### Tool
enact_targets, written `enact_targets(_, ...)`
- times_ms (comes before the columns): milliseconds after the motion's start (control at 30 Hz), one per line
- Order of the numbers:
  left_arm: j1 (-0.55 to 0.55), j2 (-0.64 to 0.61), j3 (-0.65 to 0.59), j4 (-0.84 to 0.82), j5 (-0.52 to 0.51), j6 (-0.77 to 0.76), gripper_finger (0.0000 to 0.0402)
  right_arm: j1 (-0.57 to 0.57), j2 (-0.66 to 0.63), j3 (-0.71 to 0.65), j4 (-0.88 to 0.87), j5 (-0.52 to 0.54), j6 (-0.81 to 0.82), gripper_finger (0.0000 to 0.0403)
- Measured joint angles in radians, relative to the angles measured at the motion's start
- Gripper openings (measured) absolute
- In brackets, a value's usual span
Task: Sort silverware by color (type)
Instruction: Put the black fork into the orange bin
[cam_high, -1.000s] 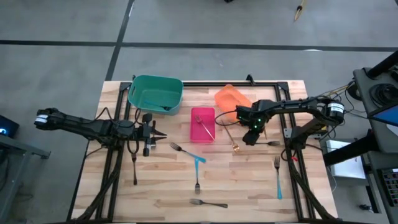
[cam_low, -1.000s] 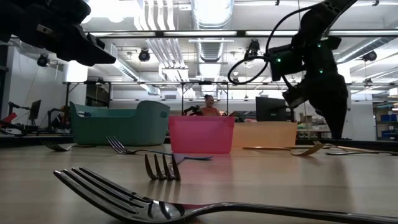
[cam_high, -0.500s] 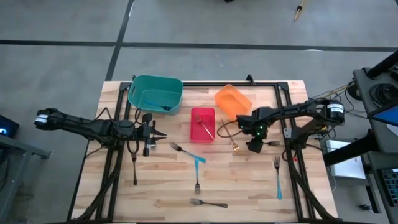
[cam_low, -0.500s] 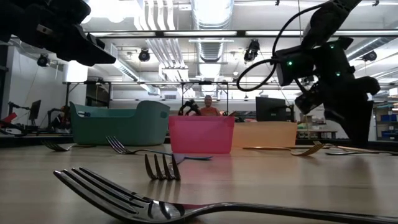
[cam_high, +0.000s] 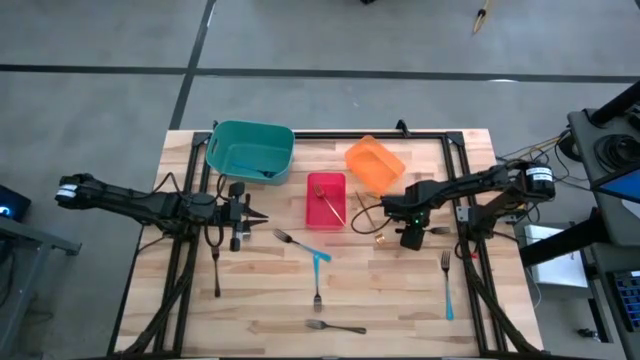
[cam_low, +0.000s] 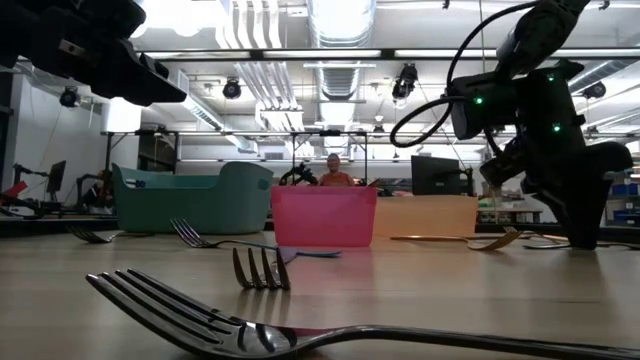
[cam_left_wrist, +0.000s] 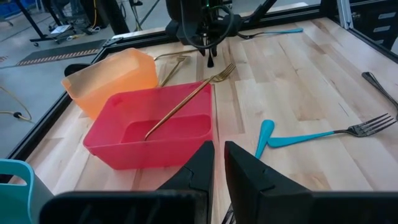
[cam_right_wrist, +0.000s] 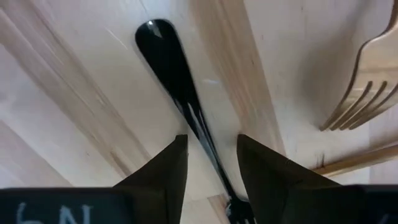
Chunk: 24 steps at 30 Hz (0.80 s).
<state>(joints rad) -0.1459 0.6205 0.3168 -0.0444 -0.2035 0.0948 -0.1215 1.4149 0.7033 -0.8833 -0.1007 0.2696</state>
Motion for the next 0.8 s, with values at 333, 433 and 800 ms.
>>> enact_targets(333, 0.0, 0.0, 0.0, 0.009, 0.0, -0.002, 0.002, 0.001, -0.002, -0.017, 0.024, 0.041, -0.008, 0.0095)
enact_targets(433, 0.0, 0.0, 0.0, 0.009, 0.0, -0.003, 0.002, 0.0, -0.002, -0.018, 0.024, 0.048, -0.018, 0.0067)
enact_targets(800, 0.0, 0.0, 0.0, 0.027, 0.0, -0.008, 0.002, -0.001, -0.002, 0.004, 0.007, 0.033, -0.058, 0.0013)
